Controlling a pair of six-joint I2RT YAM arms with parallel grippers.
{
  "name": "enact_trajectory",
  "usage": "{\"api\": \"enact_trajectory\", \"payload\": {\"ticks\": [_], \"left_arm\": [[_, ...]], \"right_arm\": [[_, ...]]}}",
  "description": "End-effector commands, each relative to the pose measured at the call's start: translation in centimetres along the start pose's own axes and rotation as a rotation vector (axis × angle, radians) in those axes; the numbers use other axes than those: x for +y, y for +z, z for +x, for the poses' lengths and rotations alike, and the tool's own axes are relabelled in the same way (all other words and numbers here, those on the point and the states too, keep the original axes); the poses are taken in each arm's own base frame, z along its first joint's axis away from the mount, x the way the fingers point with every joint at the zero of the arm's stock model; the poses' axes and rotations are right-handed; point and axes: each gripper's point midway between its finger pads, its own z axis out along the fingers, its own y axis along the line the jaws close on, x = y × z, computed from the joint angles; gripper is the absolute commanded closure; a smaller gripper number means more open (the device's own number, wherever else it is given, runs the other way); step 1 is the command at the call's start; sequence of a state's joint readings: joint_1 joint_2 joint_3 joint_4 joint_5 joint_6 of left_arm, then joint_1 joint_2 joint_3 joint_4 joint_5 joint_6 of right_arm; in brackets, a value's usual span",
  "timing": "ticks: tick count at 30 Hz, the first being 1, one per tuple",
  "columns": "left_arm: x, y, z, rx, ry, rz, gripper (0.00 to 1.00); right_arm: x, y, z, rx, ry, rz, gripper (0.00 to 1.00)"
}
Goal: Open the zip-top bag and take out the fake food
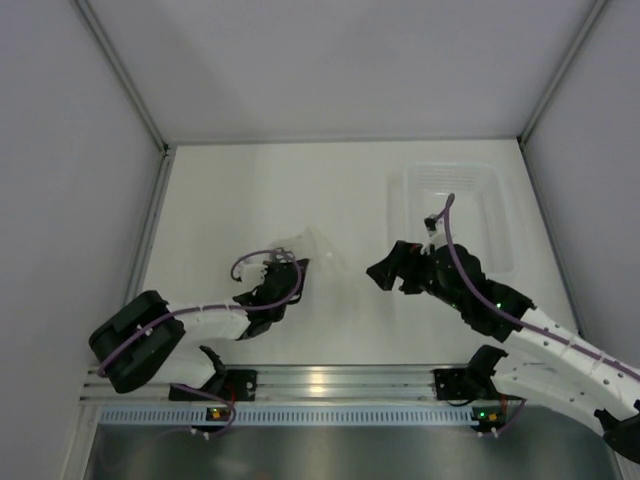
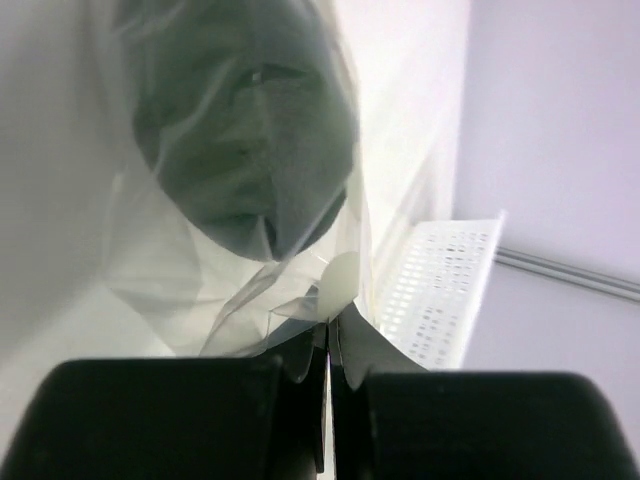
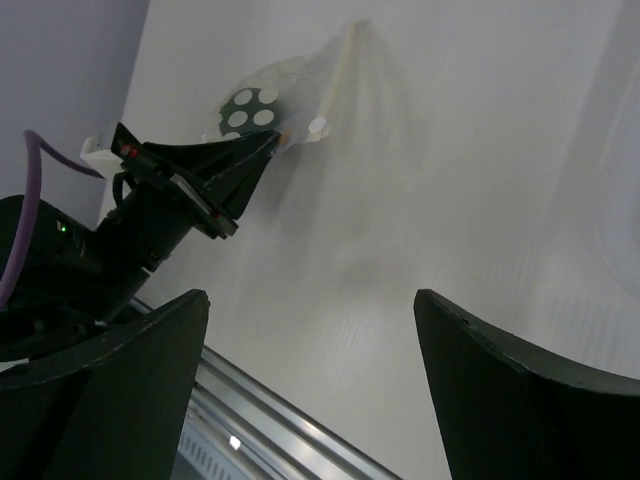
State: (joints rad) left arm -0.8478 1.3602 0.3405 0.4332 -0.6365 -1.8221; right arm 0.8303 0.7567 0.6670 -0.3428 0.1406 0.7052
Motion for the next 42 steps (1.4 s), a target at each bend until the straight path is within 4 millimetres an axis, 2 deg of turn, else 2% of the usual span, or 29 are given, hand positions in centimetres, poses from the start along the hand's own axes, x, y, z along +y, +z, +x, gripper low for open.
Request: {"api": "enact_trajectory", "payload": {"ticks": [1, 2, 3, 4, 7, 14, 16, 20, 21, 22, 24, 26, 27, 28, 29, 32, 35, 37, 42], "left_arm": [[-3.9, -0.5, 0.7, 0.023, -0.056, 0.077, 1.00], [-4.3, -0.5, 1.0, 0.034, -0.066, 0.082, 1.00], [-5.0, -0.5, 1.3, 0.041, -0.080, 0.091, 1.00], [-5.3, -0.5, 1.7, 0.054, -0.078, 0.094, 1.00], [-6.4, -0.6, 2.7, 0.086, -0.098, 0.109, 1.00], [-8.6, -0.8, 5.1, 0.146, -0.046, 0.158, 1.00], [-8.7, -1.2, 5.5, 0.140, -0.031, 0.169, 1.00], [-9.6, -1.7, 5.4, 0.121, -0.008, 0.215, 1.00], [-9.7, -1.8, 5.5, 0.125, 0.027, 0.231, 1.00], [-10.1, -2.1, 5.6, 0.131, 0.036, 0.252, 1.00], [-11.0, -2.8, 5.5, 0.142, 0.047, 0.282, 1.00], [-11.4, -3.2, 5.3, 0.138, 0.052, 0.296, 1.00], [-11.5, -3.3, 5.1, 0.127, 0.074, 0.302, 1.00], [-11.7, -3.5, 4.8, 0.125, 0.070, 0.310, 1.00], [-11.9, -3.6, 4.8, 0.127, 0.067, 0.314, 1.00], [-12.8, -4.1, 5.2, 0.147, 0.095, 0.340, 1.00], [-12.6, -4.1, 5.8, 0.176, 0.091, 0.333, 1.00], [-12.5, -4.2, 6.0, 0.190, 0.092, 0.333, 1.00], [-12.4, -5.0, 5.4, 0.200, 0.062, 0.340, 1.00]], "right_arm": [[2.8, 0.1, -1.3, -0.042, 0.202, -0.101, 0.15], [3.3, 0.1, -1.3, -0.041, 0.248, -0.126, 0.16], [3.5, 0.3, -0.4, -0.015, 0.284, -0.151, 0.17], [4.7, 0.3, -1.1, -0.035, 0.364, -0.209, 0.17], [5.1, 0.6, -0.8, -0.022, 0.449, -0.232, 0.20], [5.3, 1.9, -1.6, -0.007, 0.416, -0.168, 0.23], [5.3, 2.4, -1.8, 0.001, 0.432, -0.163, 0.29], [5.0, 2.8, -2.2, 0.024, 0.472, -0.165, 0.27], [4.9, 2.9, -2.9, 0.011, 0.467, -0.165, 0.28], [4.6, 3.2, -3.0, 0.012, 0.406, -0.161, 0.32], [3.6, 3.7, -3.0, 0.046, 0.355, -0.103, 0.27], [4.1, 3.6, -3.0, 0.067, 0.391, -0.162, 0.27], [3.1, 4.1, -2.4, 0.072, 0.462, -0.165, 0.28], [3.7, 4.2, -3.2, 0.047, 0.481, -0.216, 0.30], [3.5, 4.6, -2.8, 0.070, 0.491, -0.220, 0.30], [3.5, 5.2, -3.2, 0.081, 0.472, -0.215, 0.31], [4.1, 6.2, -4.0, 0.074, 0.453, -0.235, 0.31], [4.3, 6.6, -4.3, 0.070, 0.378, -0.240, 0.31], [4.2, 6.7, -5.5, 0.006, 0.317, -0.254, 0.31]]}}
